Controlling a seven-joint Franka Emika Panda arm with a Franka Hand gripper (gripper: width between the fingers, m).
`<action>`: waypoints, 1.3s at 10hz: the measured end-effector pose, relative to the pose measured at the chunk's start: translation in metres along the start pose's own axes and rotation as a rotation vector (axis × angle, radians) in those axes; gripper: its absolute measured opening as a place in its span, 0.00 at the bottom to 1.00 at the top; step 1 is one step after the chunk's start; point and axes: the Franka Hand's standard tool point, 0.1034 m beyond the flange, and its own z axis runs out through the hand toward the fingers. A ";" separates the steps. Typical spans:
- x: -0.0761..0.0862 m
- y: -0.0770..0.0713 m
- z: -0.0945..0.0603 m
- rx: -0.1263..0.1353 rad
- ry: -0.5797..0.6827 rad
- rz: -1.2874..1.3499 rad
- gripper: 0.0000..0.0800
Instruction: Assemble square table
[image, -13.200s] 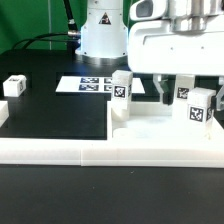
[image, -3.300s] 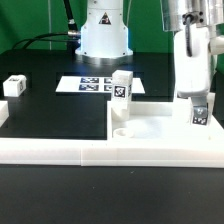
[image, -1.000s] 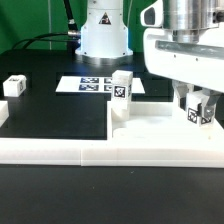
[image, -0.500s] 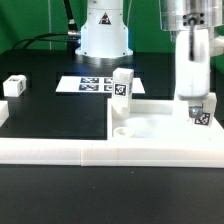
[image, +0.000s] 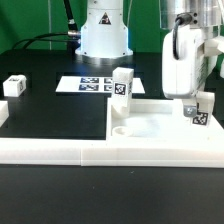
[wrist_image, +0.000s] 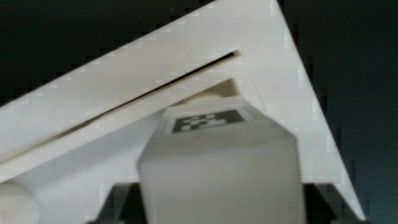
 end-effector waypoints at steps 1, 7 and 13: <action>0.000 0.000 0.001 -0.001 0.001 -0.002 0.52; 0.001 0.001 0.003 -0.003 0.003 -0.003 0.81; 0.001 0.001 0.003 -0.003 0.004 -0.003 0.81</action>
Offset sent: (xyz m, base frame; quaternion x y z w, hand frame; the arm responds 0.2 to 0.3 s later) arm 0.0000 0.0000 0.0000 0.0000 0.0000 0.0000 1.0000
